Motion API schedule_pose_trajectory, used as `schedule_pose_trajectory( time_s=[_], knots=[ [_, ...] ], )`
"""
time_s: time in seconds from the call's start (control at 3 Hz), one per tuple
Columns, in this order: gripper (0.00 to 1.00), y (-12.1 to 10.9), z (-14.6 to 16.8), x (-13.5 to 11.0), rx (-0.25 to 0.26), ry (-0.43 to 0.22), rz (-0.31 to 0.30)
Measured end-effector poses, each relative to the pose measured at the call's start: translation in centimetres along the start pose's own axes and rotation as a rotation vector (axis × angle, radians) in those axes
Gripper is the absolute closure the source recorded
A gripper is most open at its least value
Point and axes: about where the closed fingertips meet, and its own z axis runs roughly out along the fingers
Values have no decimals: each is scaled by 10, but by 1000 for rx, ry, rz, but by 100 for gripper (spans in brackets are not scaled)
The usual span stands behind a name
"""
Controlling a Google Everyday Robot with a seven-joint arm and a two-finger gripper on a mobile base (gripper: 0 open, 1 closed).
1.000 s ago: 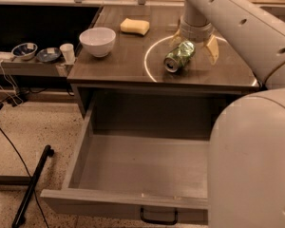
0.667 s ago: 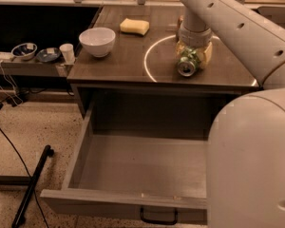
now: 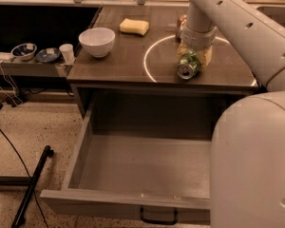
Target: Place green can into top drawer
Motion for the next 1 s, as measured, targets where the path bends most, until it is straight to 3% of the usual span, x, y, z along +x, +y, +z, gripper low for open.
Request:
schedule_pose_trajectory(
  time_s=[0.33, 0.67, 1.0],
  knots=[
    [100, 20, -34, -27, 89, -78, 58],
    [100, 58, -83, -68, 248, -168, 171],
    [100, 75, -95, -108, 277, -156, 162]
  ],
)
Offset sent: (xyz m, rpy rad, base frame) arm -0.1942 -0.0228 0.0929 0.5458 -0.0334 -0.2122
